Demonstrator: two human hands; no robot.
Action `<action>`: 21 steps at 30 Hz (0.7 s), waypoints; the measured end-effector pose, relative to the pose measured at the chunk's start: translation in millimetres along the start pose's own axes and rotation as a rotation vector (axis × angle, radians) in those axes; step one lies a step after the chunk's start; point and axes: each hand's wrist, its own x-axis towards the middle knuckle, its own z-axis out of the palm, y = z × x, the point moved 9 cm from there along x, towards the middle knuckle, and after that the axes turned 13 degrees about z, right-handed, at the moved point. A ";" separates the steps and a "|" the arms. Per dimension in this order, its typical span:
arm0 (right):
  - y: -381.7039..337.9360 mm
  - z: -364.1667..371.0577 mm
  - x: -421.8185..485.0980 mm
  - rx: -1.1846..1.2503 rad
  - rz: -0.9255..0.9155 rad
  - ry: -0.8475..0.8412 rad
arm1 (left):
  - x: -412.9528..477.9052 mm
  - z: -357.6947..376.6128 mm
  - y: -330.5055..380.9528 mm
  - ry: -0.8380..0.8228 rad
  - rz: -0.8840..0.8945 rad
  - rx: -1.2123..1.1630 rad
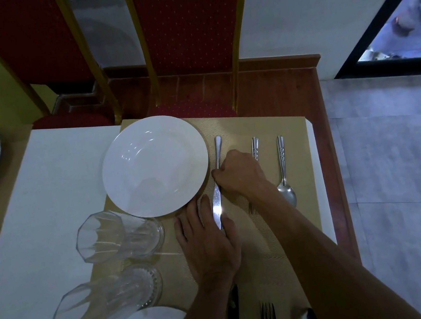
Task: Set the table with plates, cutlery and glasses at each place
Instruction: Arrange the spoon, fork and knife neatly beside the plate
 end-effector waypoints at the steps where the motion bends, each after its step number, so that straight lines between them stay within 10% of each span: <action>1: -0.1 -0.3 0.1 -0.002 -0.005 0.002 | -0.1 -0.3 0.3 0.002 0.004 0.003; 21: 1.8 -28.8 -77.2 0.020 -0.028 0.071 | -2.1 -6.6 0.1 -0.036 0.022 -0.063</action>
